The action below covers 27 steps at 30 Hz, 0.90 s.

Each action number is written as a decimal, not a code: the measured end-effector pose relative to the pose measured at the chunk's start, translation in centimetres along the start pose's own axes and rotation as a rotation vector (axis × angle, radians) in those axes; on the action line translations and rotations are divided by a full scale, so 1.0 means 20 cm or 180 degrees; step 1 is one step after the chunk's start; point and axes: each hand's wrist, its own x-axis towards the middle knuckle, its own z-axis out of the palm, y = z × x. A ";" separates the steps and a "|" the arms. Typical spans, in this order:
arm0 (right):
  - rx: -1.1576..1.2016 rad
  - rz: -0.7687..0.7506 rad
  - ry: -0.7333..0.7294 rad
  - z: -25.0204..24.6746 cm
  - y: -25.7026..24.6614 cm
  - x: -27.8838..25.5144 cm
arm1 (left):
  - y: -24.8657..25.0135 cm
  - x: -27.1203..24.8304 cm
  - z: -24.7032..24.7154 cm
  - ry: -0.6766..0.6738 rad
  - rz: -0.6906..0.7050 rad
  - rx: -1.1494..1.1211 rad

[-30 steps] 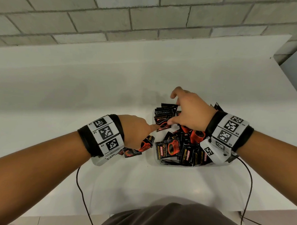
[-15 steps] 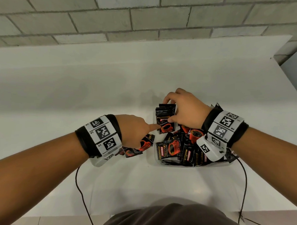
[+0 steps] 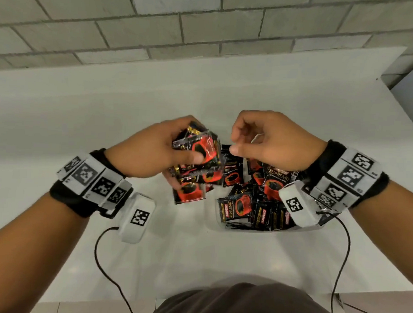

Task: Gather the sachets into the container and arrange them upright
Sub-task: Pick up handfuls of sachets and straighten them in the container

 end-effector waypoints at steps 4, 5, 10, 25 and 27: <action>0.0289 -0.0084 0.0152 0.05 -0.09 -0.02 | 0.01 0.03 0.08 0.0368 0.0032 -0.1105; 0.0267 -0.0042 0.0271 0.06 -0.08 -0.01 | 0.01 0.05 0.10 0.0379 0.0019 -0.1234; 0.0649 0.0205 0.0442 0.05 -0.02 -0.01 | 0.00 0.08 0.16 0.0265 -0.0085 -0.1638; 0.0972 0.0383 0.0560 0.10 -0.02 -0.05 | -0.05 0.11 0.22 0.0328 -0.0100 -0.1282; 0.1053 0.0461 0.0693 0.11 0.01 -0.05 | -0.06 0.11 0.22 0.0249 -0.0168 -0.1431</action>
